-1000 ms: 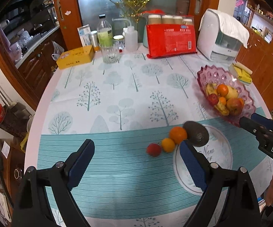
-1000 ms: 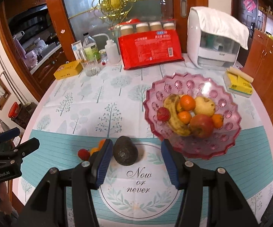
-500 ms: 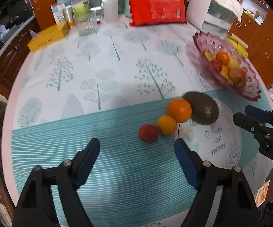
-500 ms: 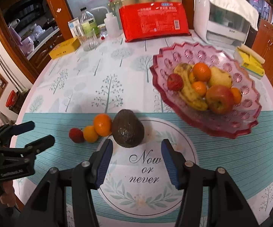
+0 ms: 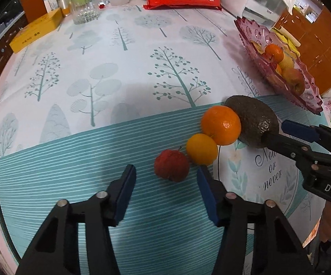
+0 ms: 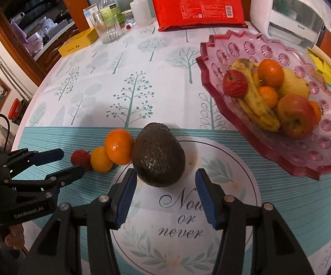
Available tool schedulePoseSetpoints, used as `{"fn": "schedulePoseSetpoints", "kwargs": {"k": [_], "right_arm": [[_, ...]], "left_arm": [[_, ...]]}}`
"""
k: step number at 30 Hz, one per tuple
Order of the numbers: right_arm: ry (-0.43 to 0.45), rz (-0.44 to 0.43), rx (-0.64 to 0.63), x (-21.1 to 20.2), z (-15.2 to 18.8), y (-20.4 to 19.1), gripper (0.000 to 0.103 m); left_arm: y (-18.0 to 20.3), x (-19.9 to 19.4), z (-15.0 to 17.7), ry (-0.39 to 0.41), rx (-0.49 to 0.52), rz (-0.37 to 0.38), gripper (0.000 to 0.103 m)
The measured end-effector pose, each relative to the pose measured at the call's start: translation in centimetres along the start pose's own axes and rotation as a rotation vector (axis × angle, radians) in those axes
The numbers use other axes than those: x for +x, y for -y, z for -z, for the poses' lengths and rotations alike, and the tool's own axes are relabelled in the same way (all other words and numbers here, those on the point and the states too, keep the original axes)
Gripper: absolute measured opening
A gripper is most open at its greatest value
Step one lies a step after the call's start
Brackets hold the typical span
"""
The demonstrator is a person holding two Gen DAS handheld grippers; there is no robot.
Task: Organize fruits
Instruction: 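Grasp the avocado with the right tool while the left tool grasps the red fruit, then lift the avocado with the right tool while the left tool carries the red fruit to the bowl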
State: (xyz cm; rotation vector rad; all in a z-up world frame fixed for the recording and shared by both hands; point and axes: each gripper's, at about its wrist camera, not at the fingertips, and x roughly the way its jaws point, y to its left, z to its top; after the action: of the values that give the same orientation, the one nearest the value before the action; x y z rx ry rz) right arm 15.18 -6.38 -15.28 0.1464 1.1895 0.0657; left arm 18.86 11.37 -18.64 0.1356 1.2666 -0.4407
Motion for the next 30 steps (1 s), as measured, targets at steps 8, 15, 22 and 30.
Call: {"fn": "schedulePoseSetpoints", "kwargs": {"k": [8, 15, 22, 30], "right_arm": [[-0.026, -0.016, -0.031, 1.7, -0.6, -0.6, 0.055], [-0.028, -0.025, -0.046, 2.7, -0.9, -0.6, 0.059], [-0.023, -0.021, -0.056, 3.5, -1.1, -0.7, 0.059], [-0.007, -0.024, -0.042, 3.1, -0.4, -0.2, 0.058]], "left_arm": [[-0.2, 1.2, -0.2, -0.016, -0.016, 0.044, 0.033], [-0.3, 1.6, -0.3, -0.011, -0.022, 0.060, 0.032], [-0.2, 1.7, -0.4, 0.006, -0.023, 0.062, 0.031], [-0.3, 1.4, -0.2, 0.036, -0.032, 0.073, 0.030]]}}
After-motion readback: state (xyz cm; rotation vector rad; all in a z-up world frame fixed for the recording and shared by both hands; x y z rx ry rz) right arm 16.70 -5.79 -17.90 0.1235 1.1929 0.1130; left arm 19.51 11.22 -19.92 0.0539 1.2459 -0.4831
